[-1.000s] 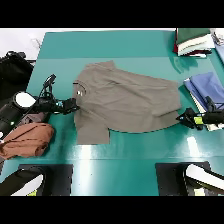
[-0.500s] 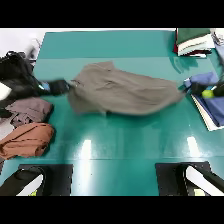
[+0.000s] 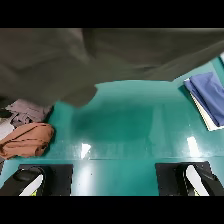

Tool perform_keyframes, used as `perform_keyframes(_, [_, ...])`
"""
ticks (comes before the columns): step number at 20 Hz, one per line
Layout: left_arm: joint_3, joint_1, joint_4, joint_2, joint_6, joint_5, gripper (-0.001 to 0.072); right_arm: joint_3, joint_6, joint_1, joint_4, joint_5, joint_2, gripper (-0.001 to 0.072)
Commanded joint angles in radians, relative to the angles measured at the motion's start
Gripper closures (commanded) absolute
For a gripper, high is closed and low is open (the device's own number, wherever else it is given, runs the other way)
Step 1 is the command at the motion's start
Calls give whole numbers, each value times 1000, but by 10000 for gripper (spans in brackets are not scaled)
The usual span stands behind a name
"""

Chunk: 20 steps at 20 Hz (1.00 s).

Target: Fold the shirts.

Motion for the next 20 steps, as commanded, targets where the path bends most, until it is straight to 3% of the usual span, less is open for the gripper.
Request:
perform_keyframes(1, [124, 0, 64, 0, -1, -18, 677, 132, 42, -61, -2, 76, 11, 695])
perform_keyframes(5, [-56, 0, 115, -10, -2, -64, 677, 186, 85, -59, -1, 174, -89, 696])
perform_keyframes(9, [-320, 0, 173, -135, -13, -98, 676, 8, 104, 66, -22, 249, -258, 696])
perform_keyframes(12, [-508, 0, 150, -298, -12, -99, 676, -175, 105, 225, -217, 231, -406, 695])
perform_keyframes(14, [-597, 0, 148, -428, -8, -81, 676, -273, 105, 296, -262, 193, -521, 696])
perform_keyframes(17, [-610, 2, 146, -635, -13, 23, 676, -284, 131, 324, -257, 83, -695, 696])
perform_keyframes(20, [-492, 39, 56, -795, -4, 79, 676, -149, 147, 324, -256, 52, -835, 696])
